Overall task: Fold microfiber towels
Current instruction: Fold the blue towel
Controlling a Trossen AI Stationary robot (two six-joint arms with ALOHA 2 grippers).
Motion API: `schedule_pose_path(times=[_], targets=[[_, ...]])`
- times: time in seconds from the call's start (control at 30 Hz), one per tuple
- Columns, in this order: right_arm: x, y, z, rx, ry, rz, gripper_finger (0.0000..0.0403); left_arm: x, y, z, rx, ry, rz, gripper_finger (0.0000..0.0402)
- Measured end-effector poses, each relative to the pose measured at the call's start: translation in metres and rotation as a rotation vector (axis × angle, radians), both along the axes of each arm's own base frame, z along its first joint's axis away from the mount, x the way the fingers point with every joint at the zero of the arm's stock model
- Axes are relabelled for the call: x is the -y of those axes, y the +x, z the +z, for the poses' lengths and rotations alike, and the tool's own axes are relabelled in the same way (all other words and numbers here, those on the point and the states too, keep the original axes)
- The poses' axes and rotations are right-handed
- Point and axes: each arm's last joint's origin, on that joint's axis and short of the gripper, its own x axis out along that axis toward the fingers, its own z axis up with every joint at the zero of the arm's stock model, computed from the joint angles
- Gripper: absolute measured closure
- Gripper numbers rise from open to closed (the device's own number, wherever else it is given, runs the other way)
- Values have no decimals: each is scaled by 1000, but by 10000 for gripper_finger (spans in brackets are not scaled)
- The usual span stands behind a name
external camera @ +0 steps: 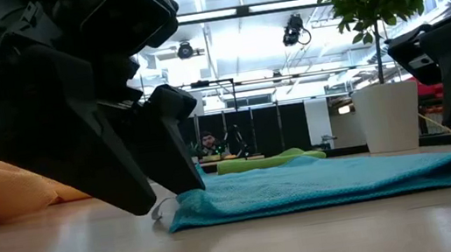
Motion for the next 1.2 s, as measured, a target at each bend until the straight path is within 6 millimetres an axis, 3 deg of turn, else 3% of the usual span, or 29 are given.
schedule_pose_path(times=[0.33,0.67,1.03,1.2], targets=[[0,0,0,-1,4,-4,226,-1,0,-1,-6,1,3,196],[1,-1,-2,-14,29,-37,226,2,6,-18,-17,-60,33,199],[1,-1,-3,-6,-24,15,226,1,4,-21,-59,-49,46,253],[3,2,-17,-60,-15,-5,226,2,3,-23,-70,-46,49,271]])
